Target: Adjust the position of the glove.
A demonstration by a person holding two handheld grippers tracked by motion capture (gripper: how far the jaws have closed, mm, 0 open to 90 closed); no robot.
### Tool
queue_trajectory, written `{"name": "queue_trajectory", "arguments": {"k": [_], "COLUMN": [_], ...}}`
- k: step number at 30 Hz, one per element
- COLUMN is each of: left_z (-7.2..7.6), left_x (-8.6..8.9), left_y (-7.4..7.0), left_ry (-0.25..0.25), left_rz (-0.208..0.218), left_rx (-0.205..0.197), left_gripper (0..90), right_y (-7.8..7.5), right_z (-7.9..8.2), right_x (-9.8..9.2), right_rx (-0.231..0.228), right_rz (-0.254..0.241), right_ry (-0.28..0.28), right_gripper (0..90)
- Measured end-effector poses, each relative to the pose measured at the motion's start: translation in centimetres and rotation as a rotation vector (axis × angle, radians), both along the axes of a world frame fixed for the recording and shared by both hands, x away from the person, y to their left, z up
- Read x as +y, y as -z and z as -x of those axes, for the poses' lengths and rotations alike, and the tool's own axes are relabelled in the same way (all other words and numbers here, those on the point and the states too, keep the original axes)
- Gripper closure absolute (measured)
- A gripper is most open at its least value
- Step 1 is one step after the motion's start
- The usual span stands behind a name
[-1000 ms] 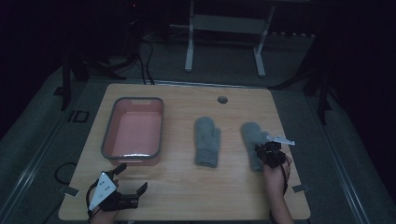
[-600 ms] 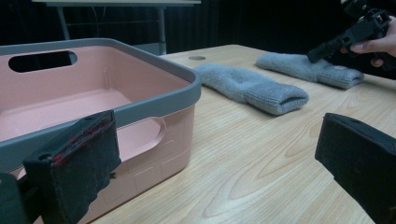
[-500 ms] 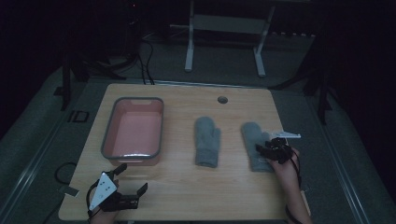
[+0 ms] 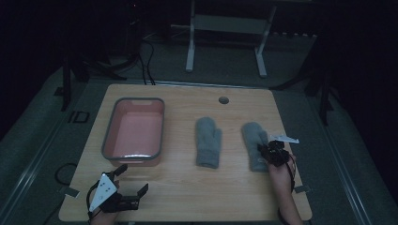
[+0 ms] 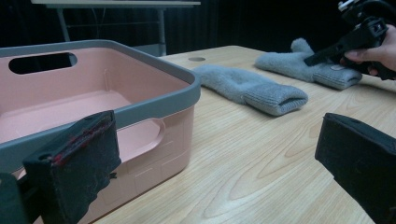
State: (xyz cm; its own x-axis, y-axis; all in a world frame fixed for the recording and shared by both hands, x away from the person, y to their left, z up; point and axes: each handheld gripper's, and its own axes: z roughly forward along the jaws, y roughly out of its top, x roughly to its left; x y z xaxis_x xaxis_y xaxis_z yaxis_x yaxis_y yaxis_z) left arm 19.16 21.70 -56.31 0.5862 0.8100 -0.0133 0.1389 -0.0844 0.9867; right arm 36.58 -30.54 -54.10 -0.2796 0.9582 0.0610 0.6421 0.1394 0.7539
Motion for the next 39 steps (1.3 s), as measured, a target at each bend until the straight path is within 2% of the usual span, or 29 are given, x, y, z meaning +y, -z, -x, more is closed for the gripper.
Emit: {"name": "queue_trajectory", "arguments": {"k": [4,7,12,13,14,17,22,27,29,33,39], "left_z": [0.0,0.0,0.0,0.0,0.0,0.0,0.1,0.1,0.1,0.1,0.1], "left_x": [-0.1,-0.1,-0.1,-0.1,-0.1,0.0,0.0,0.0,0.0,-0.1,-0.2], "left_y": [0.0,0.0,0.0,0.0,-0.1,-0.1,-0.1,-0.2,-0.2,-0.2,-0.2], "left_ry": [0.002,0.004,0.002,0.002,-0.001,0.0,0.0,0.002,0.004,0.007,0.013], "left_rz": [0.0,-0.004,-0.004,-0.004,-0.002,0.001,0.001,0.001,-0.001,0.001,0.001], "left_rx": [0.0,-0.002,-0.002,-0.002,-0.002,-0.002,-0.006,-0.006,-0.006,-0.008,-0.008], "left_gripper": [0.3,0.3,0.3,0.3,0.3,0.3,0.3,0.3,0.3,0.3,0.3], "right_y": [-1.0,-2.1,-4.1,-4.1,-4.7,-5.2,-5.6,-5.7,-5.6,-5.1,-4.1], "right_z": [0.4,0.7,1.2,1.2,1.3,1.4,1.5,1.6,1.6,1.4,1.2], "right_x": [0.8,1.8,4.4,4.4,5.5,7.1,10.0,12.8,13.8,15.9,17.7], "right_rx": [-0.023,-0.042,-0.075,-0.075,-0.081,-0.084,-0.081,-0.083,-0.077,-0.061,-0.037], "right_rz": [-0.029,-0.036,-0.057,-0.057,-0.067,-0.083,-0.129,-0.148,-0.158,-0.144,-0.17], "right_ry": [0.031,0.031,0.034,0.034,0.042,0.047,0.034,0.028,0.021,0.006,-0.001], "right_gripper": [83.0,82.9,82.9,82.9,82.9,82.8,82.8,82.7,82.6,82.5,82.1]}}
